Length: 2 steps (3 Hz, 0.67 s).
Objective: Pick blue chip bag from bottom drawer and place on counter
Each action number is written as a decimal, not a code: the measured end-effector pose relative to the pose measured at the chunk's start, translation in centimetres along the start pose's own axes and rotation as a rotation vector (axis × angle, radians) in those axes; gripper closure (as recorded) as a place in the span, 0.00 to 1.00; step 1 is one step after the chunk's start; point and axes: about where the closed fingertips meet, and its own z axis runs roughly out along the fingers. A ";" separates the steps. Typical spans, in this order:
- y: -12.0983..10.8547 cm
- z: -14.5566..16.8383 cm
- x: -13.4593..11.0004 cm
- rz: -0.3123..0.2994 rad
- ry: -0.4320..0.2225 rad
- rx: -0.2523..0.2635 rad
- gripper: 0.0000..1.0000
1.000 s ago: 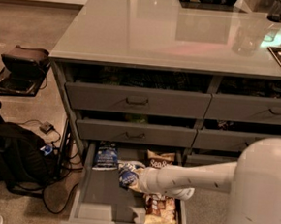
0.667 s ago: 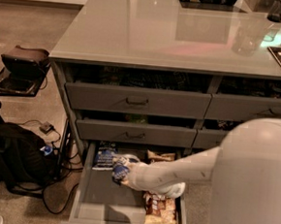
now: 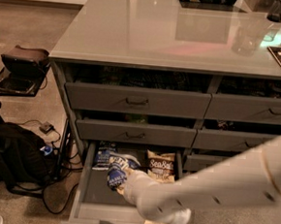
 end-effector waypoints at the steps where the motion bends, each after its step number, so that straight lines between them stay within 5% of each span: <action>1: 1.5 -3.9 -0.6 0.090 -0.081 0.019 1.00; 2: 0.5 -6.9 -0.1 0.199 -0.160 0.083 1.00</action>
Offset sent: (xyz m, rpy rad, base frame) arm -0.0730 -0.2042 0.1360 0.3761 -0.4378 -0.0981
